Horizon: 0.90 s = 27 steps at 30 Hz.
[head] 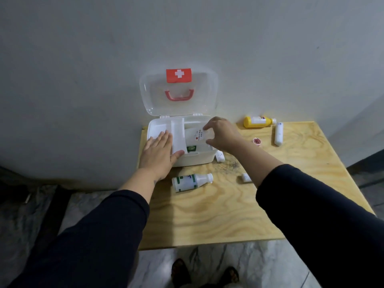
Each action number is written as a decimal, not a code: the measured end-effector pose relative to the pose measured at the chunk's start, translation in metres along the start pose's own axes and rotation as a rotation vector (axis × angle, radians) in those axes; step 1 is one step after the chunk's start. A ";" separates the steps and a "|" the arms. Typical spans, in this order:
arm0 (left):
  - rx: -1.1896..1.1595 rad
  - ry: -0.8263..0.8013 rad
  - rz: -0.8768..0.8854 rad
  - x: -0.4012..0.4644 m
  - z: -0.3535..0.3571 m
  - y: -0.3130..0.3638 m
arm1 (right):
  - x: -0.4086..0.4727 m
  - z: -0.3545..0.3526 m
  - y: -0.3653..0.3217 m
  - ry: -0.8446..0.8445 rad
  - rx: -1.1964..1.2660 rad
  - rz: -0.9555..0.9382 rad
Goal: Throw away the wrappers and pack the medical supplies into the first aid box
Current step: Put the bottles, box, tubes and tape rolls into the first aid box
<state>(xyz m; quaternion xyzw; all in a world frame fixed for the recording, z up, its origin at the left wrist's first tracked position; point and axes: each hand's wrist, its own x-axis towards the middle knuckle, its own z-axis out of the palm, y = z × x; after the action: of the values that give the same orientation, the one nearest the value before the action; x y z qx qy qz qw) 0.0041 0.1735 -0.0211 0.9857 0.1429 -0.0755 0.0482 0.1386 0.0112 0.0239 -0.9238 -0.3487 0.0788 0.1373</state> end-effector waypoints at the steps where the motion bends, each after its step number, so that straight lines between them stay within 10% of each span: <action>1: -0.004 0.006 0.001 0.000 0.000 0.000 | 0.005 0.005 -0.004 -0.013 0.012 -0.004; 8: -0.011 0.030 0.003 0.001 0.001 -0.001 | 0.028 0.036 -0.014 -0.068 0.130 0.022; 22: 0.007 -0.003 -0.005 -0.001 0.000 0.000 | -0.060 0.038 -0.009 0.346 0.181 -0.115; 27: 0.011 -0.008 -0.008 -0.001 -0.001 0.000 | -0.107 0.069 0.002 -0.026 0.198 -0.090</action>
<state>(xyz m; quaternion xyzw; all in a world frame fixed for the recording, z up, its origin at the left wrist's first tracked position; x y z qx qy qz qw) 0.0030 0.1733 -0.0200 0.9850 0.1464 -0.0803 0.0431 0.0436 -0.0474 -0.0367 -0.8881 -0.3819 0.1186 0.2266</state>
